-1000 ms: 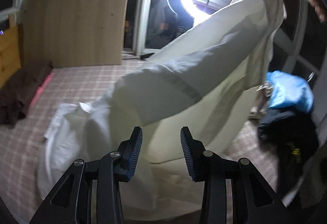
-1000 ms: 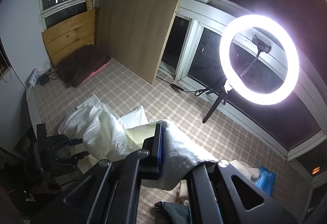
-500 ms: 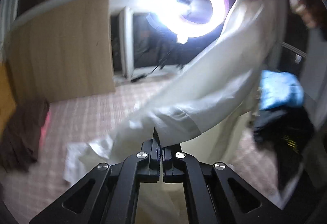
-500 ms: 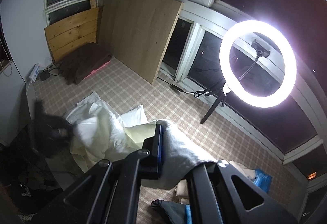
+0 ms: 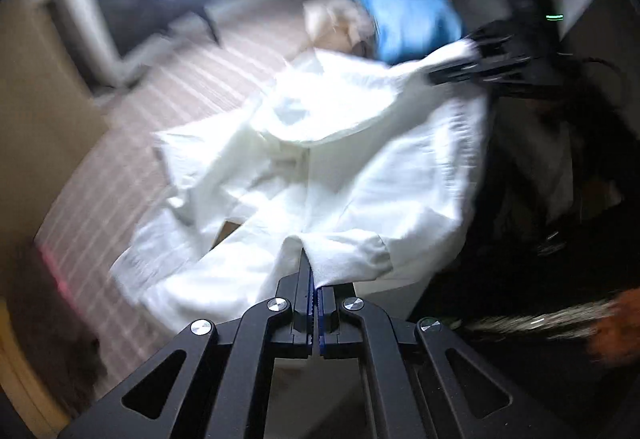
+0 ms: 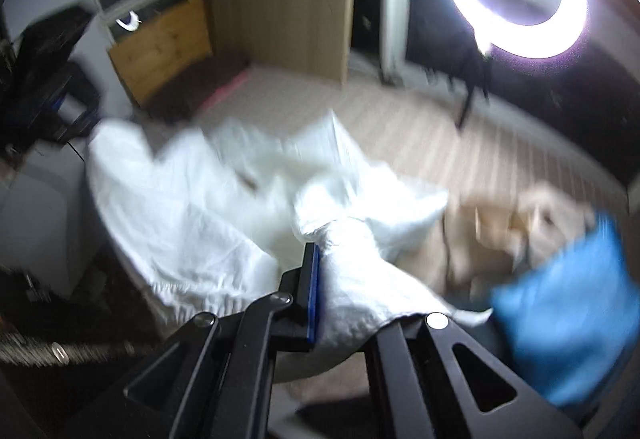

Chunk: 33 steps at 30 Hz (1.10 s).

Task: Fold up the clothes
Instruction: 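Lower the white shirt onto the floor and grasp its edge with the left gripper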

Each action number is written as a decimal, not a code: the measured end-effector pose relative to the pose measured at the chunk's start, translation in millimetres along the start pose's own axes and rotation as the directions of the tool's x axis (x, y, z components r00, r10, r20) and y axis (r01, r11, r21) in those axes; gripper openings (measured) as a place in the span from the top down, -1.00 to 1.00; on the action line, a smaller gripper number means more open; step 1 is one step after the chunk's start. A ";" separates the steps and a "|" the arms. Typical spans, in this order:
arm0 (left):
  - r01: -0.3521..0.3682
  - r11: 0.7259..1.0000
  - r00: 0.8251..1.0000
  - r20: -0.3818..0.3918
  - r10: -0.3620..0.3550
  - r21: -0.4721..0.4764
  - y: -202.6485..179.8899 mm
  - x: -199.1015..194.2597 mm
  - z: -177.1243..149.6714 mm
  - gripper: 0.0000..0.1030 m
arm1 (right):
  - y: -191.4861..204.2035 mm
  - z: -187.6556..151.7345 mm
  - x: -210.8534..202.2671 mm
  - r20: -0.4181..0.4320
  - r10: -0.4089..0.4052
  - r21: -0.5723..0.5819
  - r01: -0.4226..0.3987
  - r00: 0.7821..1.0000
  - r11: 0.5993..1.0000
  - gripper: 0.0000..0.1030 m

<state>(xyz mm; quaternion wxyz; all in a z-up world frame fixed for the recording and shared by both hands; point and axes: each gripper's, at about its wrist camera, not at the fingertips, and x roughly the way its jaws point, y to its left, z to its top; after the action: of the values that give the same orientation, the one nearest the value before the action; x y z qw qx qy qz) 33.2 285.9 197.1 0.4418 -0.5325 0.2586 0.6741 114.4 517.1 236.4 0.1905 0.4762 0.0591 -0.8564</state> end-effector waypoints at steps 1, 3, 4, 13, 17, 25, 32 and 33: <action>0.000 0.999 0.999 -0.050 0.002 0.047 -3.3 23.2 8.4 1.00 | 0.0 -15.5 5.1 -0.030 -0.021 0.020 0.022 0.999 1.000 0.95; 0.015 0.988 0.990 -0.138 0.006 0.155 -8.8 65.4 25.4 1.00 | -6.6 -40.0 11.8 -0.077 -0.051 0.088 0.058 0.996 0.994 0.95; 0.024 0.979 0.986 -0.165 0.010 0.202 -10.6 83.0 34.0 1.00 | -10.0 -51.8 14.7 -0.100 -0.066 0.121 0.077 0.993 0.990 0.95; -0.029 0.890 0.984 -0.143 0.105 0.455 -27.6 180.7 87.4 0.78 | -59.7 -91.1 -15.8 -0.078 -0.189 0.389 0.205 0.979 0.898 0.95; 0.006 0.893 0.990 -0.126 0.057 0.449 -23.9 163.6 69.5 0.33 | -63.1 -102.8 -2.3 -0.087 -0.204 0.444 0.221 0.975 0.868 0.94; -0.048 0.936 0.998 -0.018 0.058 0.349 19.9 107.3 54.1 0.20 | -67.7 -120.8 7.7 -0.068 -0.154 0.570 0.165 0.986 0.805 0.82; -0.065 0.862 0.995 -0.036 0.095 0.502 -5.1 177.2 79.8 0.34 | -50.4 -125.5 17.9 -0.109 -0.139 0.607 0.176 0.984 0.775 0.53; -0.062 0.845 0.993 -0.049 0.104 0.531 -11.7 188.1 80.5 0.34 | -49.3 -127.1 19.5 -0.114 -0.135 0.612 0.177 0.984 0.771 0.53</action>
<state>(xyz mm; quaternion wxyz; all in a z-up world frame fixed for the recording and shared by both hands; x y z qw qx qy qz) -4.0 417.6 44.6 0.5313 -0.4040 0.4735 0.5747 187.1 593.2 147.5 -0.0500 0.5324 -0.1799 -0.8256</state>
